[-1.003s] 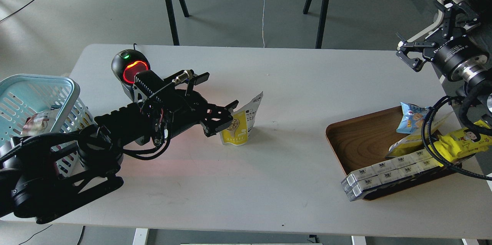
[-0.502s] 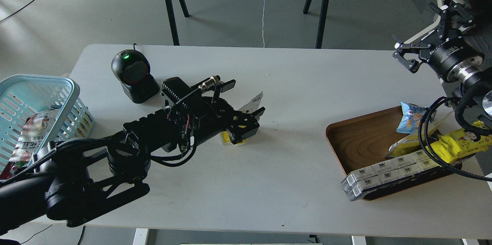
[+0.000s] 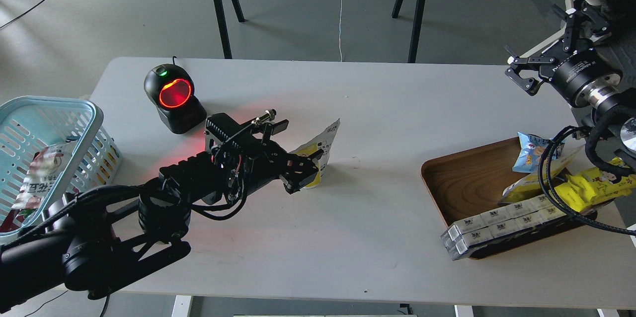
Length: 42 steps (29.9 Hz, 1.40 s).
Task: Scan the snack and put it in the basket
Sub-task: 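Lift the packet and hold it in front of the scanner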
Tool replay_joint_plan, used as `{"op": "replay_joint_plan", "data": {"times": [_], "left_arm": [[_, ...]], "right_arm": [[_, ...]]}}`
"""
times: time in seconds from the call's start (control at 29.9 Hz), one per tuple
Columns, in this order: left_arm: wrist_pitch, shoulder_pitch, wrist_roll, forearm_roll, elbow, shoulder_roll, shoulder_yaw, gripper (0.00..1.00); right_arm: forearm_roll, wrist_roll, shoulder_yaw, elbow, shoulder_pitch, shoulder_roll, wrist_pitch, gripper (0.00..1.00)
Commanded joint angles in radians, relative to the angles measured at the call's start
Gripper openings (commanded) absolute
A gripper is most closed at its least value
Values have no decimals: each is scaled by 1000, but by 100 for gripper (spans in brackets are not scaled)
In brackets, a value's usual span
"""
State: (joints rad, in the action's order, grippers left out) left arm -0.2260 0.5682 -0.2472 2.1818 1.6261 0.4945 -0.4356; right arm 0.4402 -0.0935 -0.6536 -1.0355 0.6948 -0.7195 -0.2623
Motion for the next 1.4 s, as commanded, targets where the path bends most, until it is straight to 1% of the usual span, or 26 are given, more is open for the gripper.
{"op": "replay_joint_plan", "data": {"times": [0.0, 0.03, 0.07, 0.1, 0.17, 0.2, 0.33, 0.47, 0.54, 0.7, 0.9, 1.14, 1.24, 1.3, 1.37], "left_arm": [[-9, -7, 6, 0, 0, 7, 1, 42], [-10, -8, 6, 0, 1, 7, 1, 32], [-12, -10, 8, 0, 3, 7, 0, 27], [-13, -10, 11, 0, 6, 7, 0, 27], [-15, -11, 14, 0, 8, 7, 1, 15], [-15, -13, 16, 0, 8, 7, 1, 12], [-10, -25, 16, 0, 8, 3, 0, 2], [-4, -31, 19, 0, 14, 4, 0, 0], [-1, -31, 29, 0, 21, 4, -2, 0], [7, -31, 36, 0, 63, 16, -25, 0], [5, -28, 54, 0, 118, 81, -81, 0], [1, -27, 54, 0, 132, 150, -150, 0], [-1, -27, 54, -42, 135, 186, -166, 0], [-1, -24, 65, -45, 135, 214, -167, 0], [-1, -21, 85, -45, 135, 237, -169, 0]], "right_arm": [[0, 0, 0, 0, 0, 0, 0, 98], [0, 0, 0, 0, 0, 0, 0, 98], [0, 0, 0, 0, 0, 0, 0, 98], [0, 0, 0, 2, 0, 0, 2, 98], [0, 0, 0, 2, 0, 0, 0, 98], [0, 0, 0, 2, 0, 0, 0, 98], [0, 0, 0, 0, 0, 0, 0, 98], [0, 0, -1, 0, 2, 0, 2, 98], [0, 0, -1, 0, 2, 0, 2, 98], [0, 0, -3, 2, 3, 0, 0, 98], [0, 0, -3, 2, 8, 0, 0, 98], [0, 0, -3, 3, 11, 6, 2, 98], [0, 0, -3, 3, 11, 8, 2, 98], [0, 0, -3, 3, 12, 9, 3, 98], [0, 0, -3, 3, 12, 9, 3, 98]]}}
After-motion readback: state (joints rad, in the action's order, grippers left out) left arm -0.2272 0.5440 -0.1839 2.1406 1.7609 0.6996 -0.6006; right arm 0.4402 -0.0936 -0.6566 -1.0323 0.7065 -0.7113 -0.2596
